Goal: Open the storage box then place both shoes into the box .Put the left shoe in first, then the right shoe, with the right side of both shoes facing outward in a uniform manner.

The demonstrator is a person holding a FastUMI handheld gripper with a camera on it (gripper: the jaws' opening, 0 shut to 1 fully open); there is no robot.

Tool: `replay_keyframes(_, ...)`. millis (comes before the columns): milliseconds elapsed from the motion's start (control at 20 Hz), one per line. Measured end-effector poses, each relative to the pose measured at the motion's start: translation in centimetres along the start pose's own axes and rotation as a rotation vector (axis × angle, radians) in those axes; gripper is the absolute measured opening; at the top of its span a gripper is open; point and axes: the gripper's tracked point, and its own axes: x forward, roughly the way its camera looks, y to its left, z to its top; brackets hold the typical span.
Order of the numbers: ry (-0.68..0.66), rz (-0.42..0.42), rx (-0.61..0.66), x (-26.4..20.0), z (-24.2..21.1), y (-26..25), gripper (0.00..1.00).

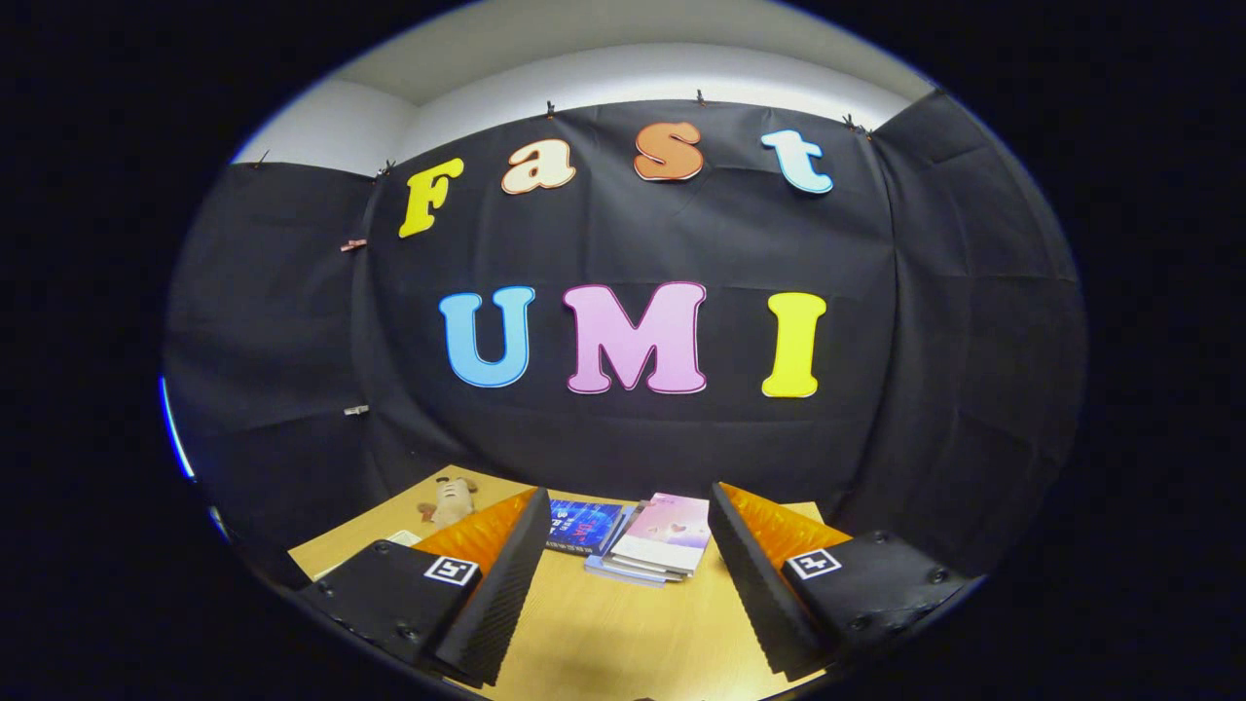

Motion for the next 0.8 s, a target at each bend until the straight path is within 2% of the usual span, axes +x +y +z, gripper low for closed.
replay_keyframes(300, 0.03, -0.047, -0.037, -0.5, -2.0, -1.8, 0.98)
replay_keyframes(800, 0.094, -0.101, 0.026, -1.2, -4.3, 1.2, 0.98)
